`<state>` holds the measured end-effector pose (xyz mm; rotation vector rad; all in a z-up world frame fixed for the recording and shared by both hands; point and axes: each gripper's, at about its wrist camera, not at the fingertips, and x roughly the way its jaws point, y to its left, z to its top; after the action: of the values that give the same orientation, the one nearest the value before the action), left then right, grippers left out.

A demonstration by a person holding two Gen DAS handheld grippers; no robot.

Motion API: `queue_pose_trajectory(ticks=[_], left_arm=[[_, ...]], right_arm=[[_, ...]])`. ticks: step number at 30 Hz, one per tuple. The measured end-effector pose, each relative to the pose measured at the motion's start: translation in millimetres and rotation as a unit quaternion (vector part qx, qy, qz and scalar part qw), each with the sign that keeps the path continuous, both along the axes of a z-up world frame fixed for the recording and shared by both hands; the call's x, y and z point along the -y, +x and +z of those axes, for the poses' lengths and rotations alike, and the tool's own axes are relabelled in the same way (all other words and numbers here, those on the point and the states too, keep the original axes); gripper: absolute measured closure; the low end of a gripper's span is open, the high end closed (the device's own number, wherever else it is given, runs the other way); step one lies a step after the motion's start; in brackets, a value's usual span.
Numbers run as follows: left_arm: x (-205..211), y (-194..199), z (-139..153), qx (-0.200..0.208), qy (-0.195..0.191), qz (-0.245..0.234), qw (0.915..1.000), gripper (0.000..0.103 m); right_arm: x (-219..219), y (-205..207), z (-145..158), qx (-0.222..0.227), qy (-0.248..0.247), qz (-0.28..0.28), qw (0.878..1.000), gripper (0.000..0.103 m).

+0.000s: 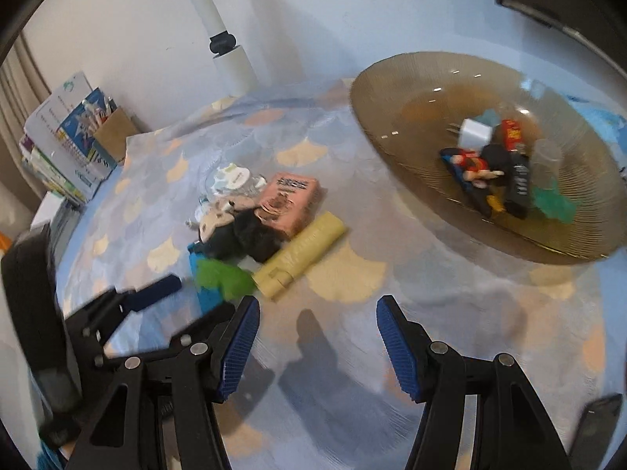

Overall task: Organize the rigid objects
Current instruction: 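Grasp the blue lighter with the left tool while the right tool grasps the yellow tube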

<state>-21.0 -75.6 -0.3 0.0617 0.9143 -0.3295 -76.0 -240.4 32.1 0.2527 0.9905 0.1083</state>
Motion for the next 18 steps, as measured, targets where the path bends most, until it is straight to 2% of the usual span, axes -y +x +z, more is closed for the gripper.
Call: queue_pose_trajectory(ticks=[5,7,10,14,18], left_arm=[[-36.2,-0.4,-1.1,-0.004,-0.003,0.021,0.9998,0.048],[-54.3,1.8,-2.7,-0.003,0.006,0.045,0.999,0.048],[-66.8,4.3,-2.4,-0.01,-0.01,0.041,0.9991,0.049],[-62.3,9.2,-0.7,-0.012,-0.013,0.026,0.9995,0.049],[-44.0,19.3,-2.1,-0.008,0.003,0.014,0.9999,0.047]], right_arm=[[-22.3,22.7,-11.7,-0.013,0.006,-0.007,1.0,0.043],[-25.9,26.3,-10.2,-0.002,0.002,-0.021,1.0,0.043],[-30.2,32.3,-8.3,-0.001,-0.034,-0.041,0.999,0.043],[-21.3,25.6,-7.7,-0.003,-0.027,-0.062,0.998,0.043],[-20.5,23.8,-11.8,-0.01,-0.009,-0.047,0.999,0.043]])
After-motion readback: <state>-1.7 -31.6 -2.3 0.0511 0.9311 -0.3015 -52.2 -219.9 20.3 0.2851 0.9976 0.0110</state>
